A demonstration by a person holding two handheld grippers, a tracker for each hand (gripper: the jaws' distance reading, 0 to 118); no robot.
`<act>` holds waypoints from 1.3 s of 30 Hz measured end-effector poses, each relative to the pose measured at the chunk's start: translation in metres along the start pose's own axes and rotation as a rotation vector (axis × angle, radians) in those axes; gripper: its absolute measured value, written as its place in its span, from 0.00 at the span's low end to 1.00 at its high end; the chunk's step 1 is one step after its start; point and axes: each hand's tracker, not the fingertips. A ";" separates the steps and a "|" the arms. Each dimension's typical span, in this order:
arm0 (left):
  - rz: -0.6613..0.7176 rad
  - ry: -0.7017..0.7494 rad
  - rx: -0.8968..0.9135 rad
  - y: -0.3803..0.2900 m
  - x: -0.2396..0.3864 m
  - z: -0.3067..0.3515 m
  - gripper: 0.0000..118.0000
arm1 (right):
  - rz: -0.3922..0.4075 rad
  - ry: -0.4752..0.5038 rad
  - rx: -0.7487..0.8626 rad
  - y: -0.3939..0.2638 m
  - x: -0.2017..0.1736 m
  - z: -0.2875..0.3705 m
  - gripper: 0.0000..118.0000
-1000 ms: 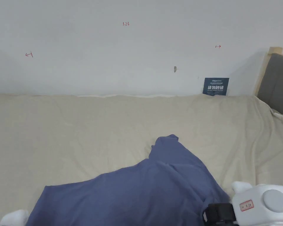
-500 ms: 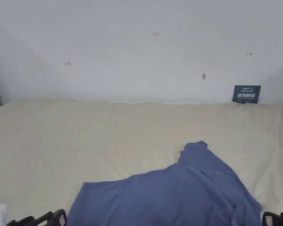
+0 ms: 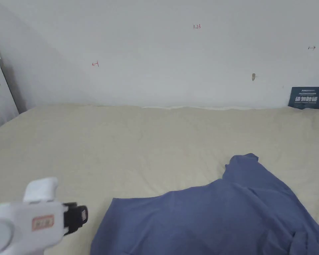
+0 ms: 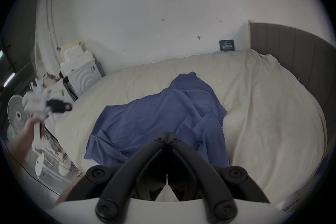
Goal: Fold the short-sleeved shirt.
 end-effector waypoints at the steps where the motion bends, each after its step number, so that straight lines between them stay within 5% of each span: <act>1: 0.003 0.000 -0.054 0.016 -0.004 -0.022 0.00 | 0.011 0.009 -0.007 -0.001 -0.002 -0.004 0.00; 3: 0.001 0.021 -0.160 0.042 0.002 -0.066 0.07 | 0.029 0.038 -0.021 -0.002 -0.007 -0.013 0.00; 4: 0.006 0.026 -0.215 0.053 0.000 -0.089 0.29 | 0.031 0.048 -0.029 -0.003 -0.009 -0.017 0.00; 6: 0.026 0.063 -0.264 0.066 -0.004 -0.130 0.97 | 0.018 0.066 -0.053 -0.009 -0.011 -0.028 0.00; 7: 0.038 0.080 -0.298 0.070 -0.006 -0.150 1.00 | -0.005 0.080 -0.076 -0.011 -0.011 -0.034 0.00; 10: 0.077 0.068 -0.367 0.077 -0.002 -0.190 1.00 | -0.056 0.111 -0.124 -0.015 -0.010 -0.048 0.00; 17: 0.076 0.155 -0.454 0.083 -0.004 -0.250 1.00 | 0.017 0.042 -0.166 -0.020 -0.002 -0.077 0.00; 20: -0.019 0.258 -0.439 0.076 0.013 -0.235 0.74 | -0.014 0.052 -0.184 -0.020 0.001 -0.083 0.00; 21: -0.058 0.264 -0.412 0.074 0.018 -0.229 0.55 | -0.023 0.054 -0.185 -0.020 0.002 -0.085 0.00; 23: -0.063 0.183 -0.377 0.072 0.032 -0.220 0.01 | -0.028 0.056 -0.184 -0.019 0.001 -0.089 0.00; 28: -0.145 0.180 -0.434 0.059 0.049 -0.217 0.01 | 0.017 0.084 -0.076 0.014 0.007 -0.100 0.00; 31: -0.147 0.200 -0.381 0.064 0.037 -0.218 0.01 | -0.109 0.075 -0.049 0.071 0.044 -0.132 0.00; 34: -0.171 0.196 -0.349 0.064 0.037 -0.214 0.01 | -0.173 -0.062 -0.173 0.132 0.095 -0.199 0.00; 37: -0.212 0.198 -0.335 0.065 0.034 -0.217 0.01 | -0.089 -0.115 -0.388 0.170 0.127 -0.268 0.01; 39: -0.213 0.203 -0.323 0.065 0.032 -0.220 0.01 | -0.186 -0.081 -0.502 0.182 0.138 -0.304 0.20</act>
